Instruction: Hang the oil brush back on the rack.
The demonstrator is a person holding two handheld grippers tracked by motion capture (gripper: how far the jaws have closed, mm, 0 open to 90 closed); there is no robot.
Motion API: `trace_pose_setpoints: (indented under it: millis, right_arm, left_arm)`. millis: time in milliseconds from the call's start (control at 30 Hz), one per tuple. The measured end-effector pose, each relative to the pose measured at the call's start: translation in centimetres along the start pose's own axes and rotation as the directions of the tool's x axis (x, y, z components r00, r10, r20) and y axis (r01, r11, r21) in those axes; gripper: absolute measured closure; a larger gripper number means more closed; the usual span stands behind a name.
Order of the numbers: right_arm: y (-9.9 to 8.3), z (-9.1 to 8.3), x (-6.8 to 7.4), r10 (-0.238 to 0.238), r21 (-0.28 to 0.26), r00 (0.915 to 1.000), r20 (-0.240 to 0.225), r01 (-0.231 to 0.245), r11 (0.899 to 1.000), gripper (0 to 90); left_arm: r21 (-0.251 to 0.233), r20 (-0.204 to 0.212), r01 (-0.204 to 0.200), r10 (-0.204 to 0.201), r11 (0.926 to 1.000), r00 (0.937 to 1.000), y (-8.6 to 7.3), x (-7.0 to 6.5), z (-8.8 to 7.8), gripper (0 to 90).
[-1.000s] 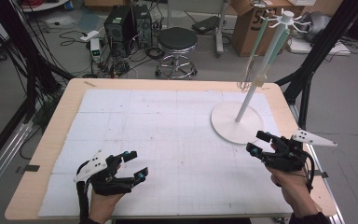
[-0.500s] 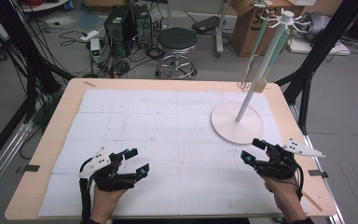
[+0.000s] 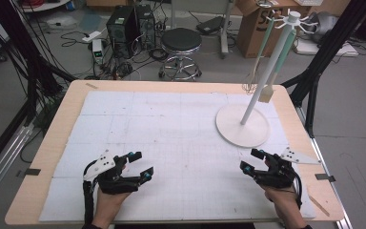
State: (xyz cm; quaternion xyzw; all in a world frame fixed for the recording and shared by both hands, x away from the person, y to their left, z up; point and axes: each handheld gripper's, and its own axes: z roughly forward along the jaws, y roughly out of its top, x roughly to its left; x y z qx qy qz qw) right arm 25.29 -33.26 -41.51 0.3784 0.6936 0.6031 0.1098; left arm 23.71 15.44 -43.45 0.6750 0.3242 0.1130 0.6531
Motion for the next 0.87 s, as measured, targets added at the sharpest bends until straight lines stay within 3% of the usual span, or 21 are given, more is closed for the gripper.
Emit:
trace_pose_setpoints:
  millis: [233,867]
  right_arm:
    - [-0.8,0.5,1.0,-0.023,0.023,0.9997,-0.011,0.023,0.999,17.8]
    - [-1.1,0.6,0.7,-0.004,0.016,0.9999,-0.014,0.004,1.000,16.8]
  left_arm:
    - [-0.003,0.003,0.012,-0.012,0.9999,0.9999,-0.3,-0.1,-0.1,23.3]
    - [-0.005,-0.005,0.016,-0.016,0.9999,0.9999,-0.4,0.2,-0.3,23.0]
